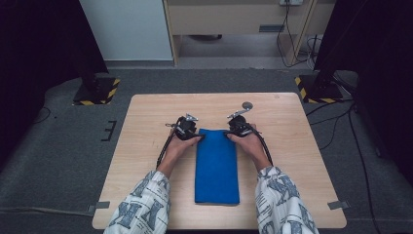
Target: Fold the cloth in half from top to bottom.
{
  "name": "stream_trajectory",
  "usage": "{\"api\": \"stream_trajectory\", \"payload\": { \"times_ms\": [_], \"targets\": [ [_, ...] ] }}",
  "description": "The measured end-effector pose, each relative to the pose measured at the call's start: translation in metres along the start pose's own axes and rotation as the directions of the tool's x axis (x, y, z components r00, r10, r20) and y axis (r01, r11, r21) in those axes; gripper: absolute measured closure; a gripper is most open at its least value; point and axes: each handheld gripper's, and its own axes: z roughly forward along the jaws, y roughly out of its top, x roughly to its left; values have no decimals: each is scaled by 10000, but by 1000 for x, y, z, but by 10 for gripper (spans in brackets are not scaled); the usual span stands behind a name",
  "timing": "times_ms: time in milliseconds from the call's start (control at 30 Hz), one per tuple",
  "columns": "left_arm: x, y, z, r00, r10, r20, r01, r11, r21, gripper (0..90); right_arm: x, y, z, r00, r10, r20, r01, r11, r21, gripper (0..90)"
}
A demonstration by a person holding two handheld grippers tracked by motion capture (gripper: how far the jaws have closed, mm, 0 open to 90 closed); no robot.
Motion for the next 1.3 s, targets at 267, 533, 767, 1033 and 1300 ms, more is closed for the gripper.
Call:
{"api": "stream_trajectory", "payload": {
  "times_ms": [267, 533, 767, 1033, 1300],
  "targets": [
    [-9, 2, 1, 9990, -71, 434, 66, 9999, 116, 733, 5, 0, 0, 9984, -1, -563, 2, 10000, 16, 838],
    [-11, 7, -8, 9985, -244, 491, 255, 9994, -228, 867, 8, 4, -11, 9972, -97, -747, 71, 9994, -353, 855],
    [-11, 11, -21, 9977, -415, 534, 454, 9962, -745, 871, 11, 12, -30, 9970, -221, -742, 157, 9962, -853, 857],
    [-14, 24, -38, 9986, -115, 521, 181, 9915, -1286, 871, 8, 17, -46, 9977, -79, -675, -14, 9907, -1363, 857],
    [-10, 27, -40, 9990, -99, 436, 163, 9888, -1483, 872, 5, 25, -51, 9971, -50, -760, -87, 9838, -1790, 857]
  ]
}}
